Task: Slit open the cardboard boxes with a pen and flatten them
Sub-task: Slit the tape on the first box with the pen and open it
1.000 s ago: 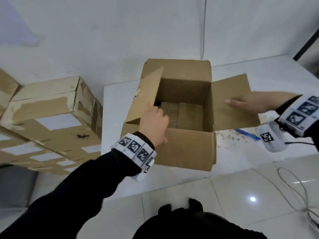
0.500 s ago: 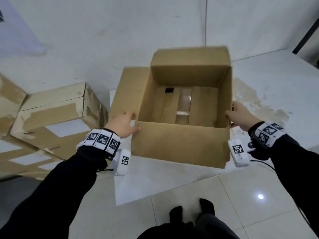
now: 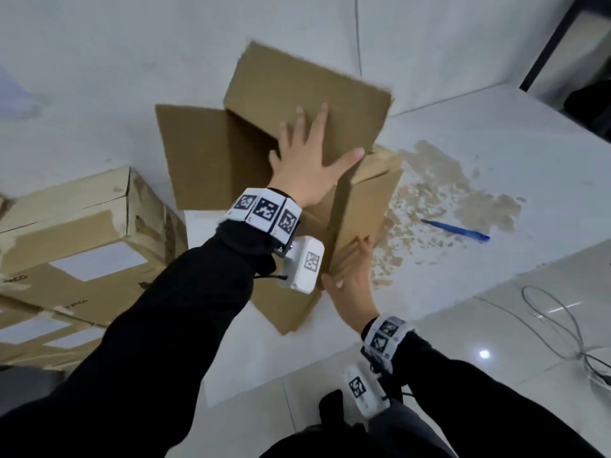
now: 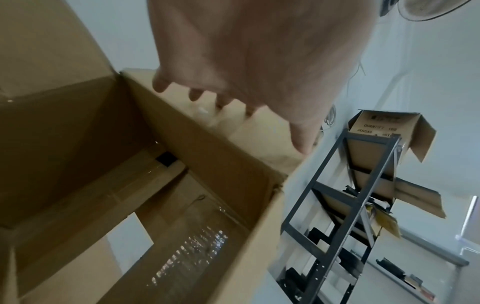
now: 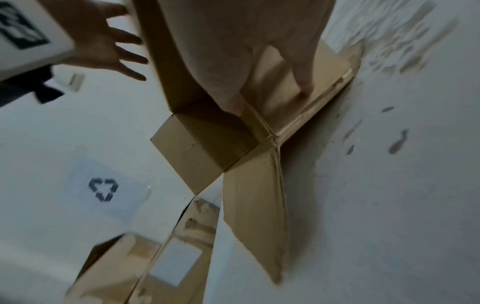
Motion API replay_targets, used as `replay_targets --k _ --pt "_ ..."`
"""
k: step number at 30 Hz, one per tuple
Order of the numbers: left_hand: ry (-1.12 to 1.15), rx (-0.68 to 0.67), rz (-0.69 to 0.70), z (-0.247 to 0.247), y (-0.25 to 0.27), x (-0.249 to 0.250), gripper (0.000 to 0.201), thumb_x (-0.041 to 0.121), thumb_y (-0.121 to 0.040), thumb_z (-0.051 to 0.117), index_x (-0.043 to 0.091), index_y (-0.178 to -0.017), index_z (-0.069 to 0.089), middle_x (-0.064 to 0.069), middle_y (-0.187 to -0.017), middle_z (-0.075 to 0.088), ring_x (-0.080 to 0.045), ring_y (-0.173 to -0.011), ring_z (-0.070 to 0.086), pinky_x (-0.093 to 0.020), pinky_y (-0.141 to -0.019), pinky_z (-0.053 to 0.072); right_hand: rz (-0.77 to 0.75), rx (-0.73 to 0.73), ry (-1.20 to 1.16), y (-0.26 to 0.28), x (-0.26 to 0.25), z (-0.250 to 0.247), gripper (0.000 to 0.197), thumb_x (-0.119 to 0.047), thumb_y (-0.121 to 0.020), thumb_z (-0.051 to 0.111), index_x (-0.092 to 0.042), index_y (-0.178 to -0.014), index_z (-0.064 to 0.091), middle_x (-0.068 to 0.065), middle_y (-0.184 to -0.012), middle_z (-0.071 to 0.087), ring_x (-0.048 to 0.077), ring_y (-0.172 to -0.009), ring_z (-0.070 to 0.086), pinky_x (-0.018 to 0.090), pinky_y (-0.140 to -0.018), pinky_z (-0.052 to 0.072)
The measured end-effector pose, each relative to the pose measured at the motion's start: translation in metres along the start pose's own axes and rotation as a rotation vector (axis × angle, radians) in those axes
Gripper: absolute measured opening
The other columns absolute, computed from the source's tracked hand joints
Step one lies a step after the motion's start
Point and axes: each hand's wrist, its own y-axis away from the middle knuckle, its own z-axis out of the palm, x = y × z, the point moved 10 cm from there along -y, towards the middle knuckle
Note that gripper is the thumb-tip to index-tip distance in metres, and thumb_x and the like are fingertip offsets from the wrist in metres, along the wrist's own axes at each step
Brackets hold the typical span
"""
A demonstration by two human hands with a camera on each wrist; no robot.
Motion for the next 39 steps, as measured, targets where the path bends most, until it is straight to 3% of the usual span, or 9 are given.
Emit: replay_targets --k 4,8,13,19,22,26,31,35,39 --pt "-0.182 -0.154 -0.044 0.011 -0.002 -0.02 0.097 0.074 -0.075 0.054 0.021 -0.149 0.022 -0.01 -0.158 0.012 -0.033 -0.145 0.006 -0.055 -0.114 0.019 -0.117 -0.071 -0.119 0.019 -0.004 -0.015 0.06 -0.038 -0.091 0.053 -0.013 -0.138 0.024 0.012 -0.148 0.019 0.024 -0.142 0.016 0.032 -0.115 0.017" --pt "-0.277 -0.251 -0.08 0.019 0.001 -0.028 0.094 0.069 -0.071 0.064 0.016 -0.142 0.032 -0.012 -0.145 0.032 -0.035 -0.135 0.022 -0.045 -0.107 0.026 0.044 -0.03 -0.277 0.003 0.021 -0.065 0.017 -0.03 -0.098 0.044 -0.018 -0.11 0.049 -0.001 -0.105 0.056 0.015 -0.099 0.056 0.035 -0.089 0.046" --pt "-0.312 -0.324 -0.168 0.019 0.017 -0.038 0.096 0.067 -0.069 0.067 0.017 -0.142 0.03 -0.011 -0.144 0.03 -0.035 -0.134 0.024 -0.047 -0.106 0.029 0.317 -0.221 -0.459 -0.044 0.047 -0.093 0.05 -0.031 -0.103 0.028 -0.006 -0.076 0.062 0.004 -0.068 0.065 0.024 -0.072 0.061 0.034 -0.072 0.051" --pt "-0.262 -0.369 -0.281 0.011 0.041 -0.057 0.092 0.058 -0.071 0.072 0.015 -0.141 0.029 -0.008 -0.146 0.032 -0.027 -0.13 0.037 -0.043 -0.106 0.036 0.26 -0.486 -0.56 -0.097 0.01 -0.082 0.07 -0.055 -0.096 0.0 -0.013 -0.148 0.024 0.004 -0.151 0.033 0.026 -0.133 0.039 0.037 -0.104 0.034" --pt "-0.235 -0.332 -0.329 0.004 0.05 -0.062 0.093 0.06 -0.072 0.071 0.019 -0.143 0.028 -0.004 -0.152 0.026 -0.026 -0.134 0.036 -0.043 -0.108 0.035 0.006 -0.284 -0.856 -0.131 -0.046 -0.122 0.057 -0.048 -0.1 0.008 -0.019 -0.145 0.028 0.003 -0.149 0.037 0.017 -0.132 0.042 0.037 -0.107 0.037" --pt "-0.362 -0.183 -0.377 -0.002 0.057 -0.048 0.107 0.064 -0.066 0.072 0.02 -0.147 0.02 -0.008 -0.153 0.022 -0.028 -0.138 0.026 -0.05 -0.111 0.026 -0.32 -0.409 -0.508 -0.144 -0.12 -0.116 0.021 -0.027 -0.097 0.05 -0.029 -0.116 0.058 -0.007 -0.139 0.047 0.005 -0.124 0.047 0.036 -0.106 0.039" --pt "-0.65 0.062 -0.16 -0.009 0.058 0.013 0.114 0.037 -0.076 0.072 0.016 -0.151 -0.011 -0.014 -0.157 -0.019 -0.032 -0.145 -0.017 -0.053 -0.114 -0.009 -0.241 -0.846 -0.129 -0.137 -0.134 -0.046 0.096 -0.03 -0.083 0.07 -0.024 -0.15 0.0 -0.004 -0.144 0.026 0.007 -0.12 0.037 0.016 -0.092 0.042" --pt "-0.641 -0.123 -0.108 0.03 0.058 0.03 0.08 0.032 -0.088 0.051 0.018 -0.152 0.006 -0.006 -0.16 0.009 -0.02 -0.148 0.001 -0.044 -0.118 -0.005 -0.213 -1.027 -0.177 -0.142 -0.12 -0.033 0.091 -0.032 -0.088 0.063 -0.023 -0.151 -0.002 0.004 -0.148 0.032 0.012 -0.117 0.05 0.02 -0.09 0.048" --pt "-0.461 0.196 -0.227 0.016 0.057 0.055 0.055 0.049 -0.09 0.028 0.011 -0.122 0.052 -0.008 -0.128 0.055 -0.025 -0.121 0.044 -0.038 -0.102 0.029 -0.327 -0.866 -0.211 -0.167 -0.1 -0.071 0.036 -0.033 -0.098 0.045 -0.026 -0.133 0.046 0.0 -0.126 0.053 0.007 -0.114 0.052 0.031 -0.106 0.037"
